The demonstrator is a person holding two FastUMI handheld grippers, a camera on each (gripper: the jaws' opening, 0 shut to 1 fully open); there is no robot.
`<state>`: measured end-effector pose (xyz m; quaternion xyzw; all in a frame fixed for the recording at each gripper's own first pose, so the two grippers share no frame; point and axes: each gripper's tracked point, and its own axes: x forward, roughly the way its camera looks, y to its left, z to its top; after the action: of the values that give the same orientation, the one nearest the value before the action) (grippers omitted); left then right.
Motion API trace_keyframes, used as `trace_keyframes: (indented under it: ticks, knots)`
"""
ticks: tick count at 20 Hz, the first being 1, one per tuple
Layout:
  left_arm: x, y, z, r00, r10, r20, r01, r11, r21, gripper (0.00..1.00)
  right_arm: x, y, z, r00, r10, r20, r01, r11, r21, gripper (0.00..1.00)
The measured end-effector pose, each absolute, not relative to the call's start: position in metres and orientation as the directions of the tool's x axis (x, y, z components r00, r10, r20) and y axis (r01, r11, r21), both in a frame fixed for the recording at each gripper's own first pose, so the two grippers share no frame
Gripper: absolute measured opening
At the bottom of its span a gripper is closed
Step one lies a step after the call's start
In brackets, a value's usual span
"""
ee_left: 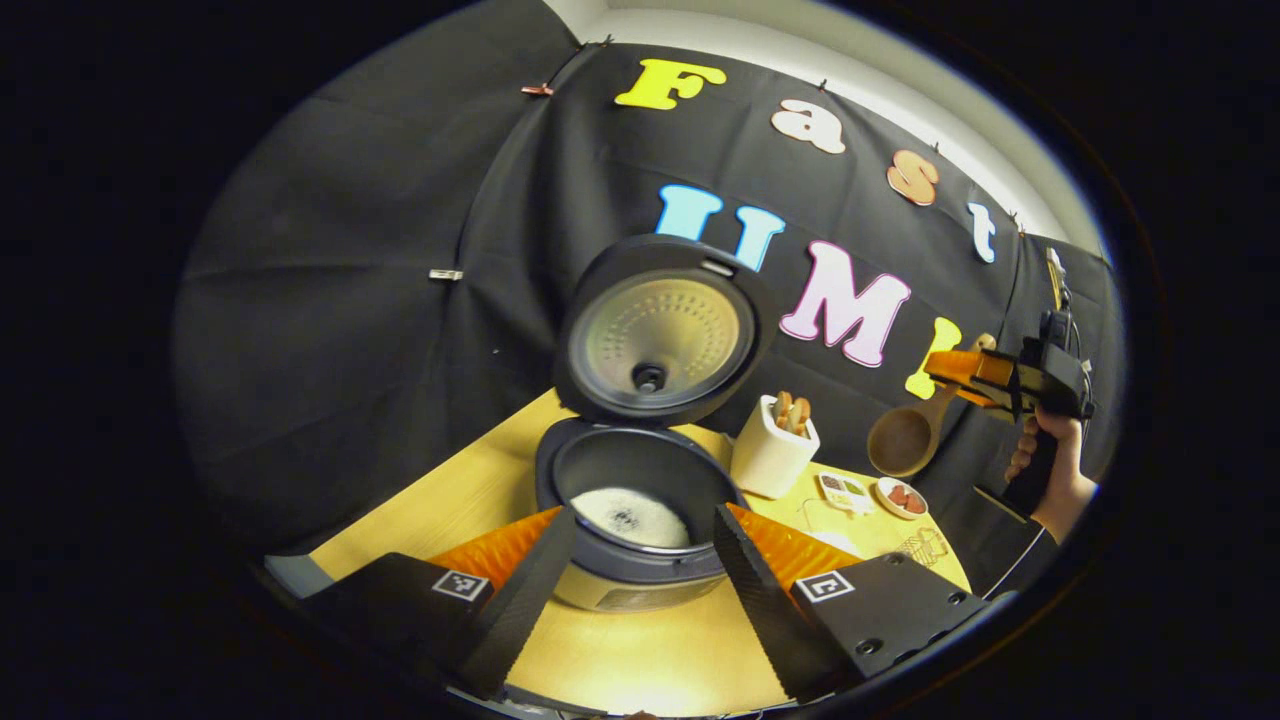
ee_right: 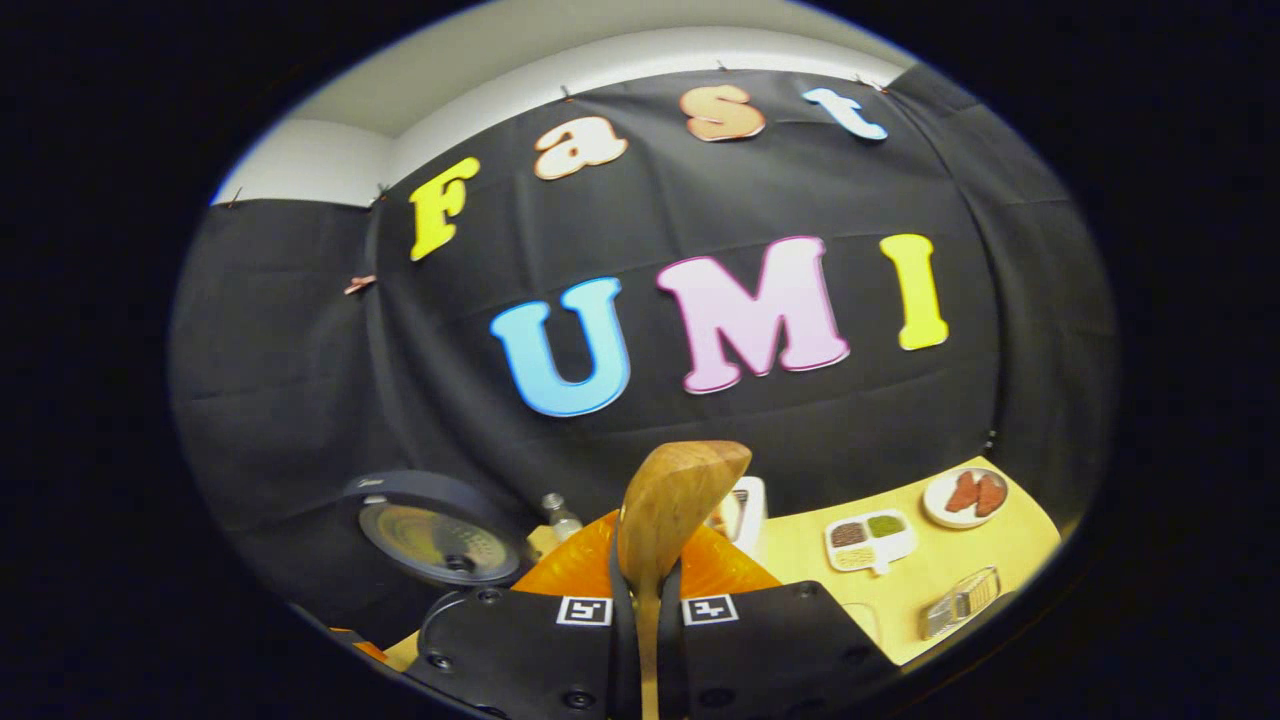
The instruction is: Close the left gripper, press the button to open the rice cooker; take a wooden spoon from the chopstick holder with the right hand, scoop a spoonful of rice and pour it into the rice cooker, then put the wooden spoon back into the chopstick holder.
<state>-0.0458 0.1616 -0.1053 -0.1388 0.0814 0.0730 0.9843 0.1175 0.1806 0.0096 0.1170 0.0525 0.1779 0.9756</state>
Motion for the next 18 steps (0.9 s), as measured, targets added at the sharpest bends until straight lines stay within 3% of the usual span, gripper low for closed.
trace_keyframes:
  ticks: [8, 18]
  knots:
    - [-0.001, 0.089, -0.091, 0.978, 0.099, -0.185, -0.148, 0.95, -0.276, 0.96, 0.16, 0.005, -0.026, 0.977, 0.162, -0.136, -0.122, 0.957, 0.265, 0.11]
    - [0.022, 0.017, -0.075, 0.971, 0.143, -0.194, -0.182, 0.962, -0.202, 0.95, 0.185, -0.123, -0.099, 0.967, 0.053, -0.249, 0.024, 0.955, 0.297, 0.11]
